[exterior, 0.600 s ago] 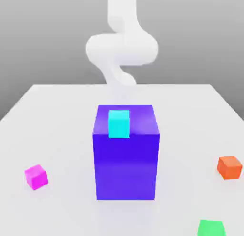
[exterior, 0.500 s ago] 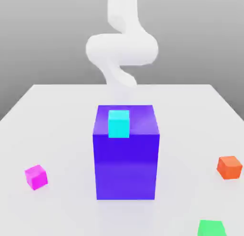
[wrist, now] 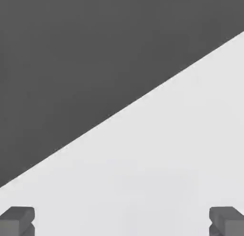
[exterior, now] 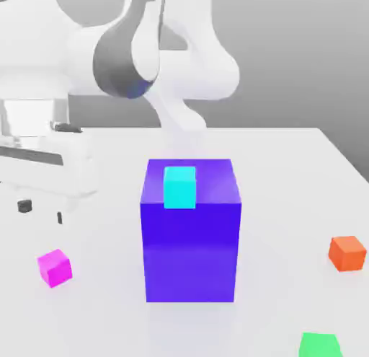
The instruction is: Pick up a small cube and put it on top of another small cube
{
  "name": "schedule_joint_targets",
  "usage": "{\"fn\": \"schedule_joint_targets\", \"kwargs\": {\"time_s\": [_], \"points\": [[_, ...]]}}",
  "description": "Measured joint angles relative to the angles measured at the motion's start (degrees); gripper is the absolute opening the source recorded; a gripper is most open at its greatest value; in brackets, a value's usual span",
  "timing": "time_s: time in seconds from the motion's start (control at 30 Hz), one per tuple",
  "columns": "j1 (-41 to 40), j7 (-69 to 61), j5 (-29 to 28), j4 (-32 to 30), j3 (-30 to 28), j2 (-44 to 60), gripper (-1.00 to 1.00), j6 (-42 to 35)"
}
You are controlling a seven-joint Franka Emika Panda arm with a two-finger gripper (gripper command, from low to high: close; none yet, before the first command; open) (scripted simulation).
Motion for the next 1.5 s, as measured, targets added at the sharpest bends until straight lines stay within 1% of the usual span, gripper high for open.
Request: {"fn": "schedule_joint_targets", "kwargs": {"time_s": [0.13, 0.17, 0.27, 0.4, 0.43, 0.63, 0.67, 0.83, 0.9, 0.93, 1.03, 1.5], "points": [[-3.89, 1.29, -0.22, -3.64, -2.12, 7.99, 0.0, 4.69], [-4.33, 0.86, 0.52, -3.89, -1.97, 9.83, 0.0, 5.91], [-6.94, -2.43, 4.99, -3.23, 1.25, 15.03, 0.0, 9.64], [-12.83, -7.13, 11.17, -1.69, 8.48, 21.76, 0.0, 14.72], [-13.92, -7.78, 12.02, -1.45, 9.76, 22.83, -1.0, 15.55], [-14.5, -7.84, 12.15, -1.34, 10.42, 23.35, -1.0, 15.94], [-14.01, -7.48, 11.66, -1.47, 9.81, 22.78, -1.0, 15.51], [-9.23, -1.54, 3.8, -3.27, 3.25, 15.33, -1.0, 10.07], [-8.21, 1.17, 0.24, -4.08, 1.44, 11.95, -1.0, 7.57], [-8.05, 1.75, -0.05, -3.66, 1.59, 10.64, -1.0, 6.57], [-4.3, 7.03, -0.3, 0.09, 4.31, 10.3, -1.0, 3.91], [19.67, 40.99, -6.34, 17.49, 18.09, 16.39, -1.0, -7.21]]}}
